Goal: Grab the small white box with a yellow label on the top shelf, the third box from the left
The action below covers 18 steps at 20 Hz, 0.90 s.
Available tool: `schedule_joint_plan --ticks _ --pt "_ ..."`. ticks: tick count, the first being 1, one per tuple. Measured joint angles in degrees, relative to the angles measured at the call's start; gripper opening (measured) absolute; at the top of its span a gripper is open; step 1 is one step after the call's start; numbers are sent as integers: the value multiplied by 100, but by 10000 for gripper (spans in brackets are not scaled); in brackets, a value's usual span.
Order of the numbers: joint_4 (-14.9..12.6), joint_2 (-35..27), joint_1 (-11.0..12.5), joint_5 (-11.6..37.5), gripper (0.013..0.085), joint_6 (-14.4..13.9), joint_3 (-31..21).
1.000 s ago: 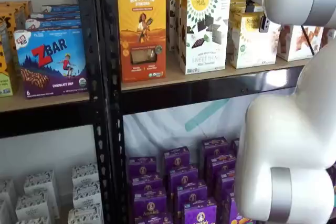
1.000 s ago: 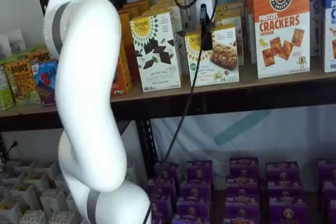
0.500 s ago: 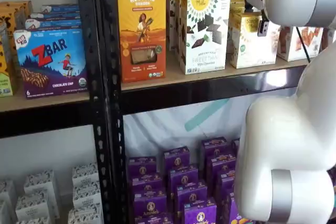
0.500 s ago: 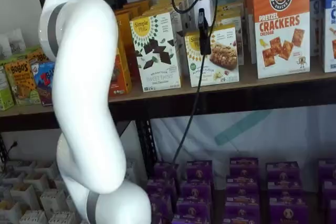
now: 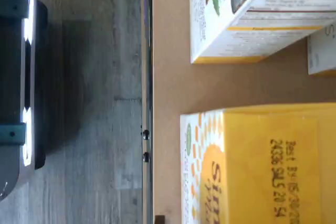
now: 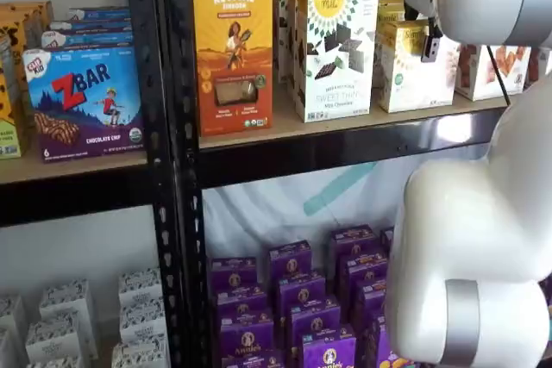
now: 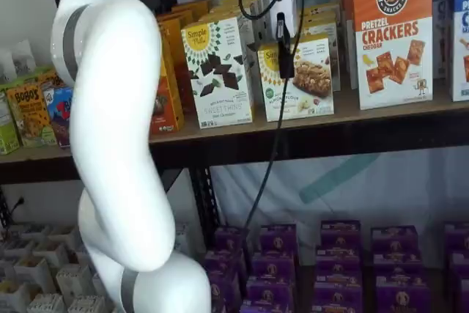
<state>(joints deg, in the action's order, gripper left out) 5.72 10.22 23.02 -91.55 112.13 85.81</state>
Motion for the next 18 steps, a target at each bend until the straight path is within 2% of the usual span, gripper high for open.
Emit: schedule_joint_plan --ticks 6,12,13,14,16,18 --pt "15 57 -5 23 490 -5 -61" --pt "14 89 -8 28 490 -7 -94" --pt "13 98 -7 30 450 -6 -104" --pt "13 104 -6 30 450 -5 -111" --pt "10 112 -3 12 370 -3 -115" --pt "5 102 -2 -35 370 -4 -92"
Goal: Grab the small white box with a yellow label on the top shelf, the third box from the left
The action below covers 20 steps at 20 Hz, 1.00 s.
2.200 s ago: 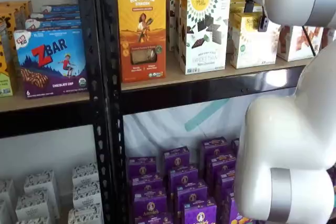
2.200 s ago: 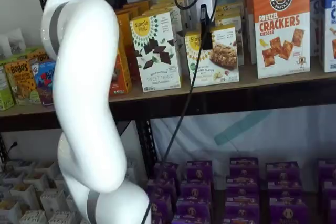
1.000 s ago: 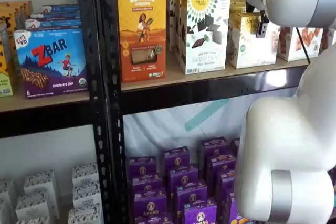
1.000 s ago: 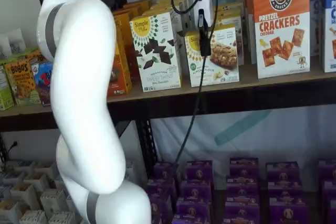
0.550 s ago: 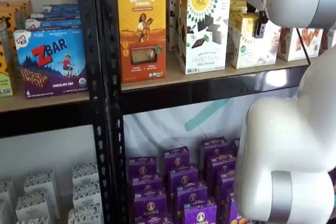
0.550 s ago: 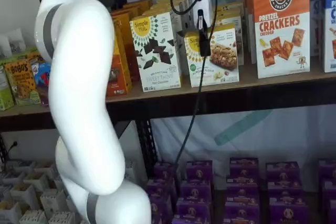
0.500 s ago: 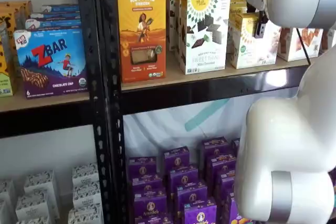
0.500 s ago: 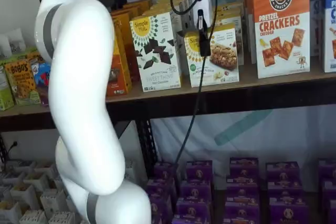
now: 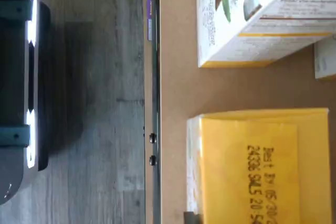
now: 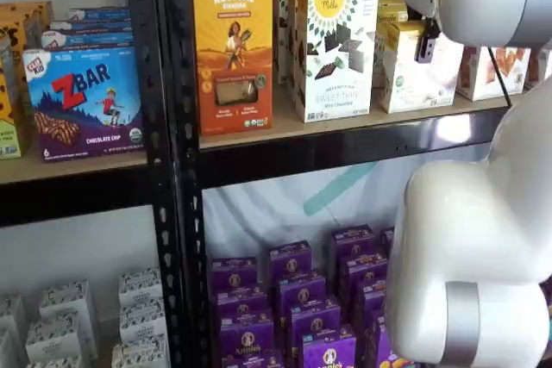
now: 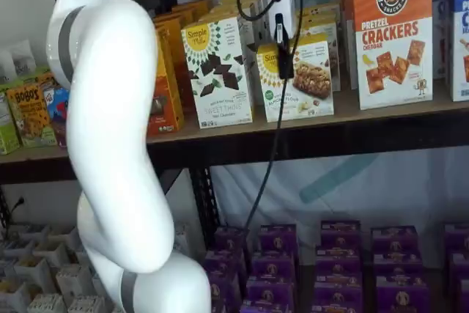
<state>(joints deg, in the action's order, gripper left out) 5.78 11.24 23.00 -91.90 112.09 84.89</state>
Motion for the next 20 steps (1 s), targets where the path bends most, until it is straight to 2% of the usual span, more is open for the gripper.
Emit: schedule_joint_plan --ticks 9,13,20 --pt "104 186 55 -198 370 23 -49" --pt "52 471 53 -272 370 21 -248" --pt "-87 1088 -24 -703 370 -55 -662"
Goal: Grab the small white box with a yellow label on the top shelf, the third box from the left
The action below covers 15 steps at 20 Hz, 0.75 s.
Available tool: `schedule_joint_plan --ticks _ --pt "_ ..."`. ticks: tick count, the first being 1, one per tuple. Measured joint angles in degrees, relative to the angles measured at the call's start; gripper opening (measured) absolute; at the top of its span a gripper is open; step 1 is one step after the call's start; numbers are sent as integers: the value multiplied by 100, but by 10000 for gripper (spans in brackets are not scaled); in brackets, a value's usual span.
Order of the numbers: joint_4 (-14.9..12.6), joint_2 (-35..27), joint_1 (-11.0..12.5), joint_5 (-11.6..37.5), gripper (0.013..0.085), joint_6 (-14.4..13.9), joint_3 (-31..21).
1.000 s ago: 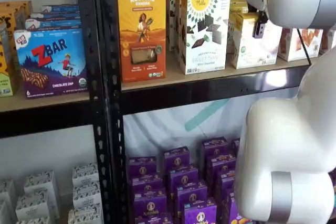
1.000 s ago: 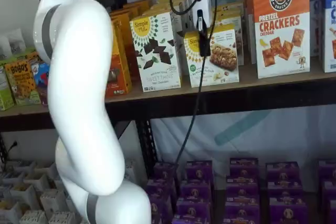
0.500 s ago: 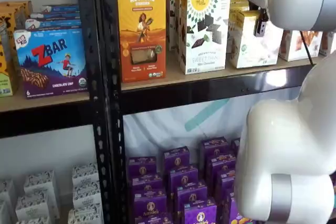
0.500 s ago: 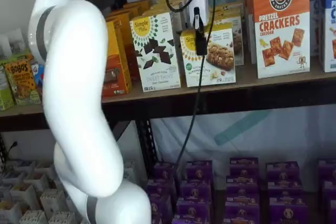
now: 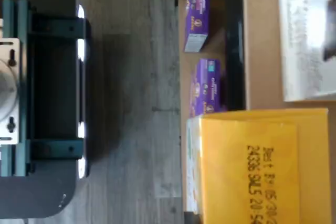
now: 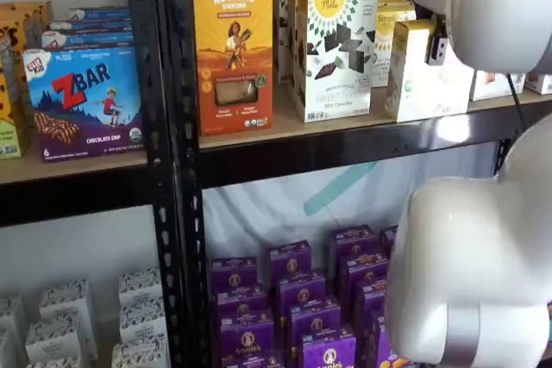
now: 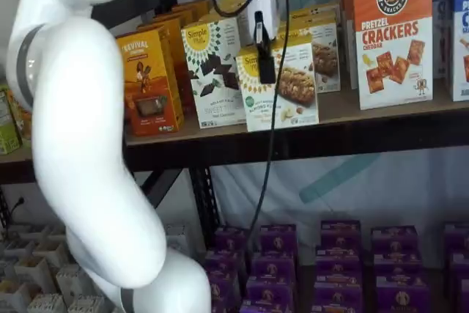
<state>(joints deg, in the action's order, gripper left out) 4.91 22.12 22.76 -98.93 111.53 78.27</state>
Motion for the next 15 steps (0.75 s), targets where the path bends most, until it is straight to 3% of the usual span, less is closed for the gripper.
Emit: schedule_joint_plan --ticks 6,15 --pt "-99 398 -172 -230 370 -159 -362" --pt "33 941 -340 -300 370 -357 -929"
